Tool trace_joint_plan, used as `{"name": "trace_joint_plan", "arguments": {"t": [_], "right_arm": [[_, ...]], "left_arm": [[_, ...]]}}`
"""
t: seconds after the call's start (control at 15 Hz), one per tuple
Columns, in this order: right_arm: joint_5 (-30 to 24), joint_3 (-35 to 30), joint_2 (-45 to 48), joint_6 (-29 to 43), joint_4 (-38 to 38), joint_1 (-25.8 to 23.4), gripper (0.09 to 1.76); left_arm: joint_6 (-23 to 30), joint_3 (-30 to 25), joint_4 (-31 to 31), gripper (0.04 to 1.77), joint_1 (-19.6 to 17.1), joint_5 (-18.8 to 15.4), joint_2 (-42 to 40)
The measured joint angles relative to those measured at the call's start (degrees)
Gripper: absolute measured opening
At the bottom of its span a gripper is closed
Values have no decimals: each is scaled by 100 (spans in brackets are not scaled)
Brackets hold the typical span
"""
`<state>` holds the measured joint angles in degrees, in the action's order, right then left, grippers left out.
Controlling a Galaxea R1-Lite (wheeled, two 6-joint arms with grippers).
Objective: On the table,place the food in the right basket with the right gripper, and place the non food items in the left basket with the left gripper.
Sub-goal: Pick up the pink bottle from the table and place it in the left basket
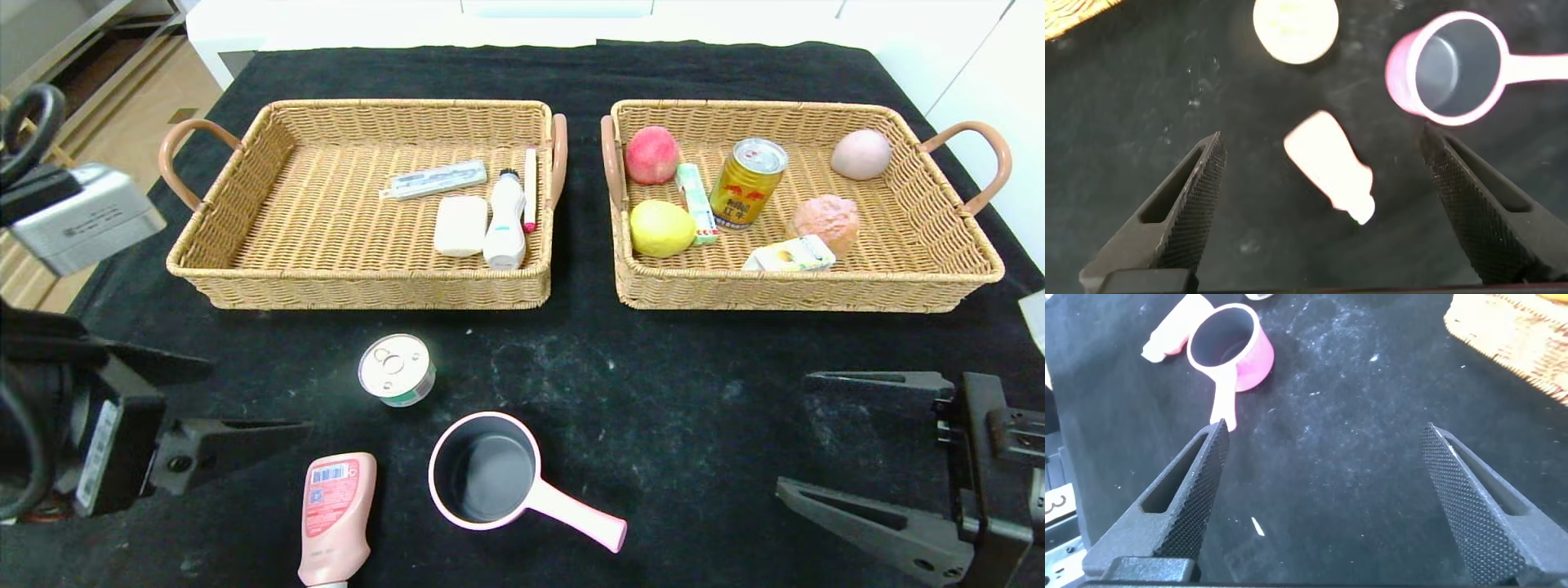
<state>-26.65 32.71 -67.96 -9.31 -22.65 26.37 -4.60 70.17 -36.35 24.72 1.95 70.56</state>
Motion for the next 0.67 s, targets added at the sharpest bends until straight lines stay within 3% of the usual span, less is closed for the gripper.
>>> {"name": "trace_joint_plan", "arguments": {"t": [0.33, 0.47, 0.67], "right_arm": [[2, -2, 151, -11, 5, 1, 171], [2, 0, 179, -7, 5, 6, 171], [2, 9, 197, -5, 5, 6, 171]], "left_arm": [[506, 1114, -703, 172, 146, 265, 1091], [749, 1258, -1001, 172, 215, 273, 1293], [1523, 1279, -1378, 172, 385, 375, 1408]]}}
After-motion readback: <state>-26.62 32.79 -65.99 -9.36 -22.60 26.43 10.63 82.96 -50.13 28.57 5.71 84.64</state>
